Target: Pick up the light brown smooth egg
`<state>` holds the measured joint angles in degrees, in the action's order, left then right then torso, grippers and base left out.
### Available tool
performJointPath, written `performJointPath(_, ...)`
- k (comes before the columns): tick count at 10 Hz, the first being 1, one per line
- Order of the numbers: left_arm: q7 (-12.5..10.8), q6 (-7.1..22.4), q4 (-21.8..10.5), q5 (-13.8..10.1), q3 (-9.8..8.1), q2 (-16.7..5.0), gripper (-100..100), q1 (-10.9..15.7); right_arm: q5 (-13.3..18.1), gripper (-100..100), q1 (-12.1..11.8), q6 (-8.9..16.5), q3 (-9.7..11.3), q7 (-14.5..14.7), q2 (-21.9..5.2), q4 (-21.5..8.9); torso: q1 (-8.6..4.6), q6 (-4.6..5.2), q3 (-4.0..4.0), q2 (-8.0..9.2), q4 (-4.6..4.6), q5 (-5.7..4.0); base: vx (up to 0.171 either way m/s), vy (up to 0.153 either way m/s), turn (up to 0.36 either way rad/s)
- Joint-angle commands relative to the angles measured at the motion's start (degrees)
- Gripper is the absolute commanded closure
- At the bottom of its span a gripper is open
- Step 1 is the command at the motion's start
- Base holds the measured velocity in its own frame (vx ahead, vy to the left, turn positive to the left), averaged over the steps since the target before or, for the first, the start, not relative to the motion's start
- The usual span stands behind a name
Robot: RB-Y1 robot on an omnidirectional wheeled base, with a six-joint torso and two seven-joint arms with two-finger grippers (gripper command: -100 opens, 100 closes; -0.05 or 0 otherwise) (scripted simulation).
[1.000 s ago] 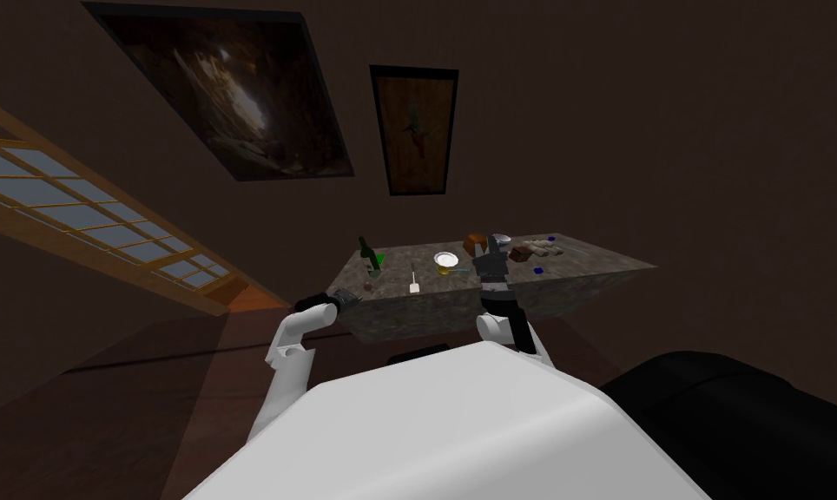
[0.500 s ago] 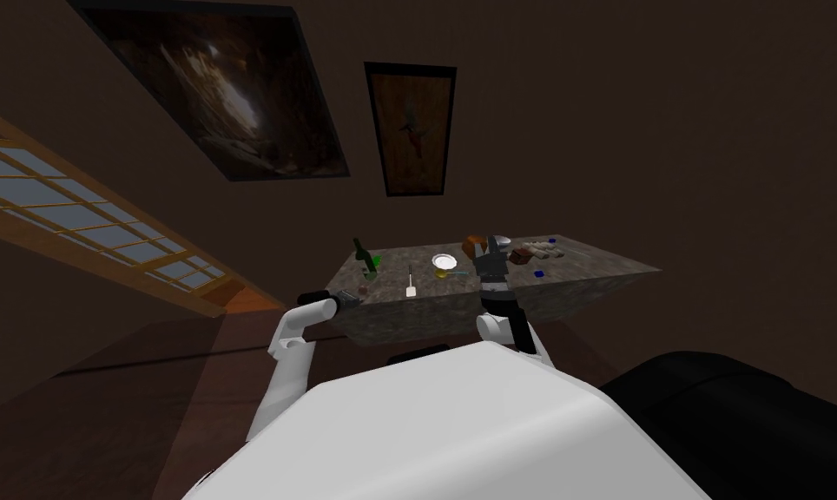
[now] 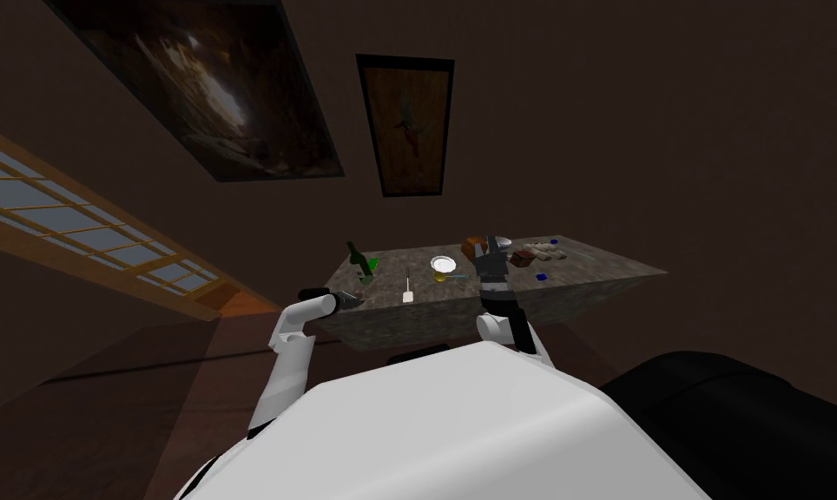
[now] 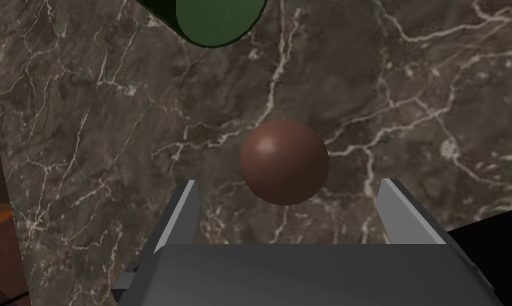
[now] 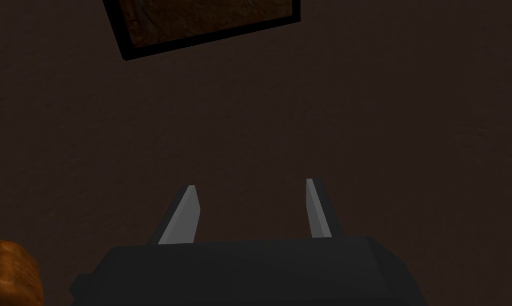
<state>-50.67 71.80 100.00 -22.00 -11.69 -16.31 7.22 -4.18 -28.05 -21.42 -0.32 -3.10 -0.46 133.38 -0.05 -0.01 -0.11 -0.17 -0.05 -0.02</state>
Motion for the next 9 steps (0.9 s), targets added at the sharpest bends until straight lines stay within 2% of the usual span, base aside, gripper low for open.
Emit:
performJointPath(1,0.0,0.0,0.0,0.0,0.0,0.0,0,0.0,0.0,0,0.0,0.0,0.0,0.0,0.0,0.0,0.0,0.0,0.0,0.0,0.0,0.0,0.006,-0.003,0.001)
performJointPath(2,0.3,-2.9,-2.9,-2.9,1.22,-2.9,-100,1.7,0.0,0,0.0,0.0,0.0,0.0,0.0,0.0,0.05,0.0,0.07,0.11,0.03,0.01,-0.052,-0.021,-0.234)
performJointPath(4,0.3,-2.9,-5.4,-3.1,1.22,-3.0,-100,1.7,0.0,0,0.0,0.0,0.0,0.0,0.0,0.0,0.0,0.0,0.24,0.41,0.09,0.0,-0.059,-0.018,-0.042)
performJointPath(5,0.5,-5.5,-7.3,-6.0,2.43,-5.9,-100,3.4,0.0,0,0.0,0.0,0.0,0.0,0.0,0.0,0.02,-0.01,0.22,0.37,0.09,0.01,-0.065,-0.029,-0.194)
performJointPath(7,0.5,-5.7,-10.4,-6.1,2.43,-6.1,-100,3.4,0.0,0,0.0,0.0,0.0,0.0,0.0,0.0,-0.02,0.0,0.25,0.42,0.1,0.0,-0.047,-0.02,-0.065)
performJointPath(8,0.5,-5.7,-10.8,-6.1,2.43,-6.1,-100,3.4,0.0,0,0.0,0.0,0.0,0.0,0.0,0.0,0.03,-0.04,0.2,0.36,0.05,0.03,-0.006,-0.004,0.021)
performJointPath(9,0.8,-8.5,-12.9,-8.9,3.65,-8.9,-100,5.0,0.0,0,0.0,0.0,0.0,0.0,0.0,0.0,0.08,-0.05,0.14,0.28,-0.01,0.07,-0.058,-0.025,-0.205)
